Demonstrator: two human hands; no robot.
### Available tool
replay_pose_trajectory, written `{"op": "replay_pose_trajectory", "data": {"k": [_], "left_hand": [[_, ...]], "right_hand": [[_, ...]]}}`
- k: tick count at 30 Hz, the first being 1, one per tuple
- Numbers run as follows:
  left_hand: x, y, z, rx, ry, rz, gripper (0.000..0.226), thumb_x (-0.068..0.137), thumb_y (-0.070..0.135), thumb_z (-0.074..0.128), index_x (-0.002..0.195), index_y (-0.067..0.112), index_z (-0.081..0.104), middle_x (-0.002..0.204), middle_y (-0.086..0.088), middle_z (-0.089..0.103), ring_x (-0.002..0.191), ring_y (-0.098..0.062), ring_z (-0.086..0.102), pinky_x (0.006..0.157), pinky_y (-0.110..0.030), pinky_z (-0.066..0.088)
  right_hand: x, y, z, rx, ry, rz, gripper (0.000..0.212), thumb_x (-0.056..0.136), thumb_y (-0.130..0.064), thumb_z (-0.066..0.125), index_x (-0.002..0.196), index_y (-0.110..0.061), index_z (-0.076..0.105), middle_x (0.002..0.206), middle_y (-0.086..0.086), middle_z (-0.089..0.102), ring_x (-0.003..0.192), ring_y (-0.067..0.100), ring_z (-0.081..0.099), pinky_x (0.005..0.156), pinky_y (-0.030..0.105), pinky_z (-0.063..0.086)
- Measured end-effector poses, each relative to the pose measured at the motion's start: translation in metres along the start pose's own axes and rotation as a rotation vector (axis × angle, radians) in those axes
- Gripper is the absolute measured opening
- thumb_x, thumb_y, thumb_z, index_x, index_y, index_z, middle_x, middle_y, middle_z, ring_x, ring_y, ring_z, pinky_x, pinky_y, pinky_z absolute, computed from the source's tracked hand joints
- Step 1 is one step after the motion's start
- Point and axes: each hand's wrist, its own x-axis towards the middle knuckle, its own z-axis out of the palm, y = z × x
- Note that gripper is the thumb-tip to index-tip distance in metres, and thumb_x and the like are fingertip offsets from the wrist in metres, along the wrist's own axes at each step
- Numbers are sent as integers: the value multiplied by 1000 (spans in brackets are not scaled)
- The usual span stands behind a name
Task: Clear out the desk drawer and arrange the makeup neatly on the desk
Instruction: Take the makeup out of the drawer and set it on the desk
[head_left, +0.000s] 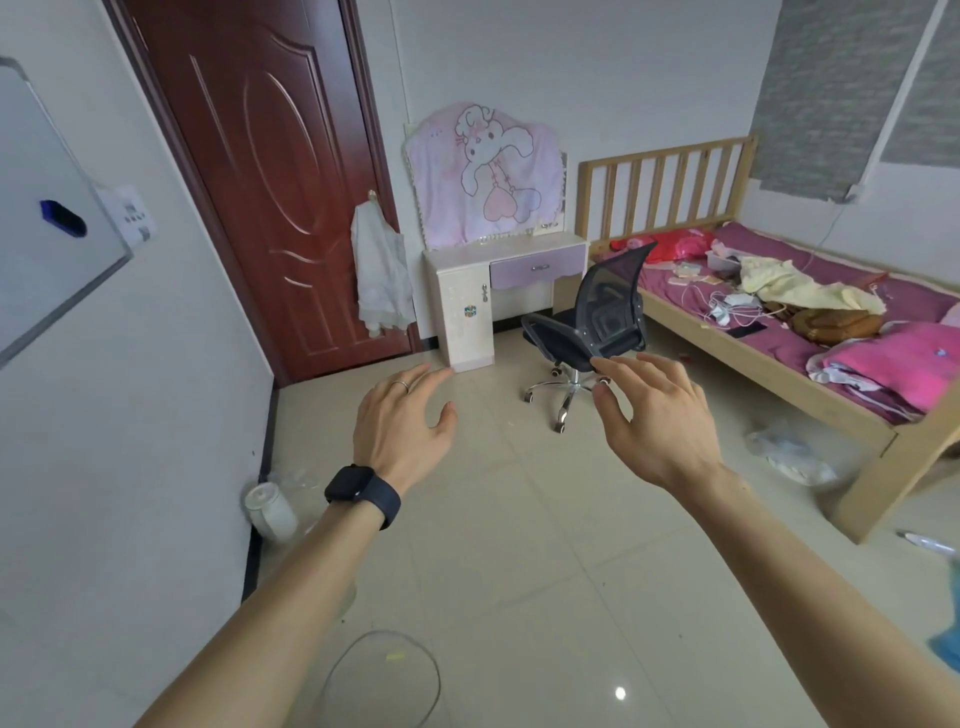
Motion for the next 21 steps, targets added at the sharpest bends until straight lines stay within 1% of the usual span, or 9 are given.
{"op": "replay_pose_trajectory", "data": {"k": [6,9,13,17,21], "left_hand": [[106,-23,60,-14,23,-8,43,92,30,63,134,31,61,145,2,54,130,-23,49,110,-35,35],[163,-35,92,-18,26,-21,43,92,31,63,135,32,60,145,2,54,131,-24,49,111,-36,35],[244,-47,126,-37,15,-49,45,93,32,62,137,34,58,146,3,53,133,-24,47,113,-40,35],[320,-65,159,-68,22,-92,45,93,32,61,139,34,56,148,5,51,134,-24,45,113,-42,34],[384,-89,200,-83,20,-113,45,93,30,62,139,32,57,148,3,51,134,-25,46,112,-41,35]], "right_hand": [[102,31,72,39,14,-25,36,100,-35,52,134,-29,63,132,-9,65,134,26,45,101,47,42],[156,50,108,73,4,-36,36,101,-35,53,134,-29,62,132,-10,65,135,25,45,103,48,42],[236,70,146,108,19,-36,35,100,-35,54,133,-27,64,130,-7,67,133,27,48,104,47,42],[312,84,179,139,21,-55,44,96,-41,46,132,-25,66,128,-7,68,131,26,50,104,49,44],[377,100,224,168,-11,-54,40,98,-36,49,132,-23,66,129,-6,68,132,28,50,103,51,44]]}}
